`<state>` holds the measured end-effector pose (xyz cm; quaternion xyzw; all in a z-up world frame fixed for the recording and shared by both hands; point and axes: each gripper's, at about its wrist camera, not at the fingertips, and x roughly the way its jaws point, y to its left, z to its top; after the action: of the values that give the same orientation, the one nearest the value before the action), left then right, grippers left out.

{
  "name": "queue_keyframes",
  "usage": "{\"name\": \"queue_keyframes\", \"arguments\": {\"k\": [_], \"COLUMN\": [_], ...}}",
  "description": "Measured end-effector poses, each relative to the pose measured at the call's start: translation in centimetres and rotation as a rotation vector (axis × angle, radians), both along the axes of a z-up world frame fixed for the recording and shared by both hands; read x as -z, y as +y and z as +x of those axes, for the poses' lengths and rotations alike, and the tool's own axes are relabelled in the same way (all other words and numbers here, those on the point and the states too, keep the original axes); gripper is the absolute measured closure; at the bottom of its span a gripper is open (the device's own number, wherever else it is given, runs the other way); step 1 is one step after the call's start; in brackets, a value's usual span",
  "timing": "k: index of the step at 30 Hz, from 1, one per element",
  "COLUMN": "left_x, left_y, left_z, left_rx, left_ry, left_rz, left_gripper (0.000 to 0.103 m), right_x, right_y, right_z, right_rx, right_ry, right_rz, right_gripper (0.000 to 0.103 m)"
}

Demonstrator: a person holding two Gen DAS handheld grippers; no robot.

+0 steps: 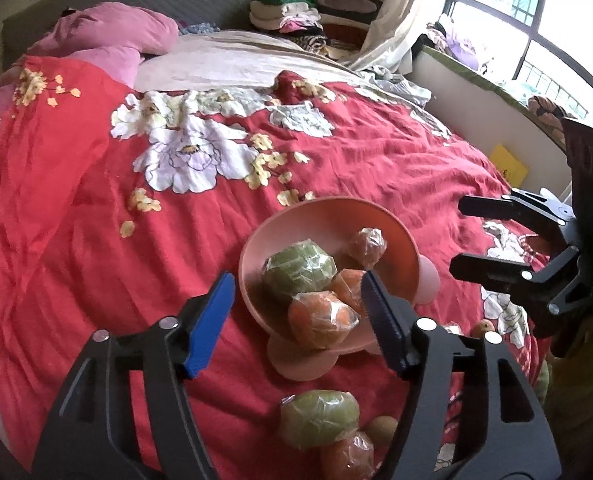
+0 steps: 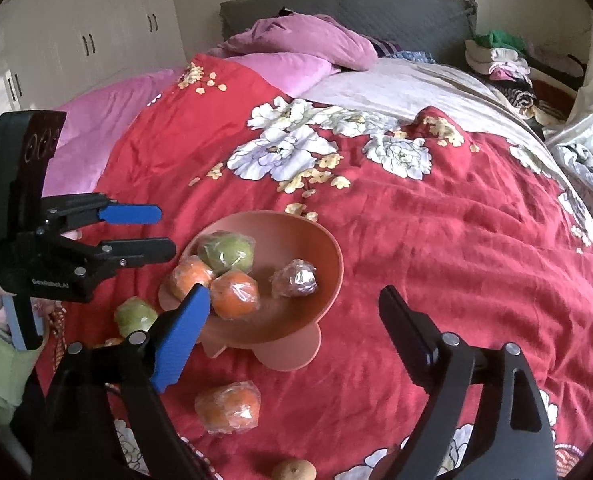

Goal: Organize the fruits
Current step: 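Lower the wrapped orange into the pink bowl and open the left tool, then withdraw both open tools from the bowl toward the loose fruits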

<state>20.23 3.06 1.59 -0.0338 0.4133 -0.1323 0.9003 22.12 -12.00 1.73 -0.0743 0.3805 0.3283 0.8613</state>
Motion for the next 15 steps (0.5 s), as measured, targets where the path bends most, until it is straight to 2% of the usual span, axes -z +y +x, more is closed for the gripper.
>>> {"name": "queue_keyframes", "arguments": {"k": [10,15], "left_x": [-2.0,-2.6], "left_y": [1.1,1.4], "left_z": [-1.1,-1.7], "left_rx": [-0.049,-0.066], "left_ry": [-0.049,-0.062], "left_rz": [-0.013,-0.015], "left_gripper": [0.016,0.01], "right_x": [-1.1,-1.4], "right_y": [-0.4,-0.6], "right_z": [-0.8,-1.4], "right_rx": [0.005,0.0], "right_ry": [-0.032,-0.045], "right_rz": [0.022,0.034], "right_gripper": [0.01,0.009]}}
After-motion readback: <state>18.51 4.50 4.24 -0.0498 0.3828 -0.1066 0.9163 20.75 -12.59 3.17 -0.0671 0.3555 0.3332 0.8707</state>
